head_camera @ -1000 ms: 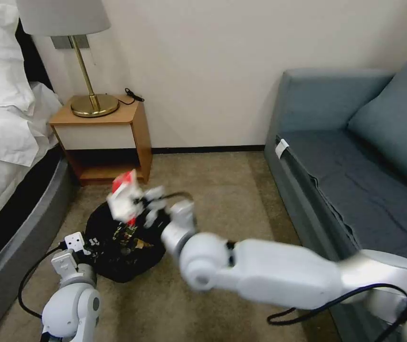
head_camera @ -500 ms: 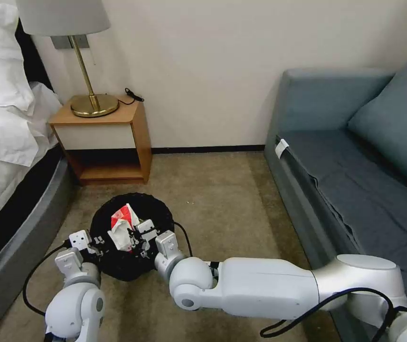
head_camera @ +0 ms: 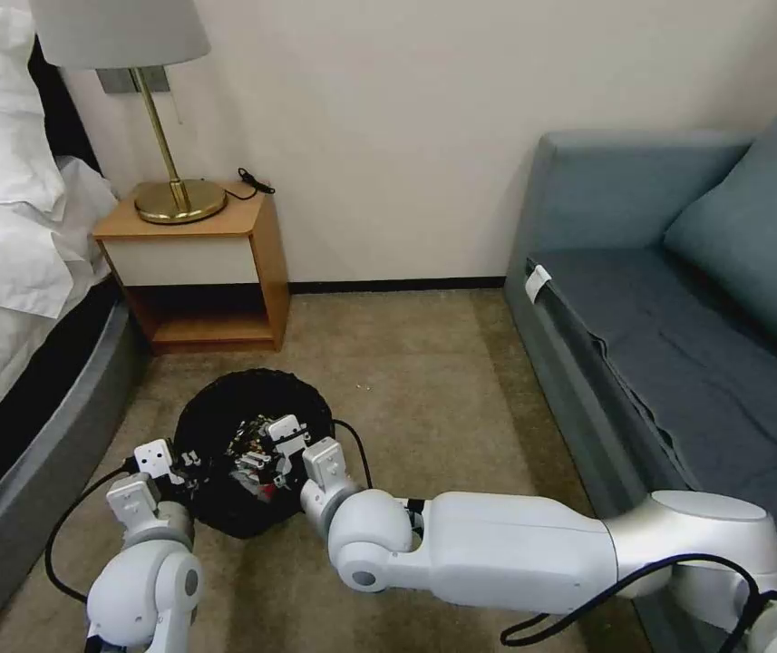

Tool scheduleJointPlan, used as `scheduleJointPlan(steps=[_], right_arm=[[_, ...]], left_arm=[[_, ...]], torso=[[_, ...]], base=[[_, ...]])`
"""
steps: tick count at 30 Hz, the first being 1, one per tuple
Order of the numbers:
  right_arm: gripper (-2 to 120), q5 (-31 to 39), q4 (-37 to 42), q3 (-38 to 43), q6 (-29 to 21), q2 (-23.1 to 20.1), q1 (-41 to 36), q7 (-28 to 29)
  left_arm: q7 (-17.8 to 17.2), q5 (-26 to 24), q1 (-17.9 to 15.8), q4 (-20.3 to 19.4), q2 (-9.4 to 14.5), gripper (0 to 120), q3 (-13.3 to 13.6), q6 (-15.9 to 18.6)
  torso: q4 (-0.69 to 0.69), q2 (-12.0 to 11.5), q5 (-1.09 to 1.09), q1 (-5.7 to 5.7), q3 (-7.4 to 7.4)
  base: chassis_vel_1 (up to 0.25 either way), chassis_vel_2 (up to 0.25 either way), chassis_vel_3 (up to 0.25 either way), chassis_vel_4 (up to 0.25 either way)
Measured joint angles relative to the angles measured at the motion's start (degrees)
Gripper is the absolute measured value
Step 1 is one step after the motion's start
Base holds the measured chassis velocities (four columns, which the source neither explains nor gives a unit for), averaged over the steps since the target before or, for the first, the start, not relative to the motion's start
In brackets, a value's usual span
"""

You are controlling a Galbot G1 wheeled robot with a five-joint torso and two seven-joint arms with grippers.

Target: Pick up the trash bin, then pick up the garbage on the floor and place it into the trash bin.

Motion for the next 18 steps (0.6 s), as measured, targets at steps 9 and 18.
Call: scheduleJointPlan(steps=[9,18], right_arm=[[100,-0.98,2.4,4.48,0.25,-1.06,1.14,0.38],[100,-1.83,2.82,6.87,0.54,-1.88,0.61,0.42]], left_arm=[[-5.24,-9.94,-0.05,0.8,0.22,3,-0.67,2.98],[-10.04,-18.35,-1.3,4.53,0.7,3,-1.63,6.6]], torso=[[0.0,0.0,0.0,0.0,0.0],[0.0,0.0,0.0,0.0,0.0]], base=[[0.0,0.0,0.0,0.0],[0.0,0.0,0.0,0.0]])
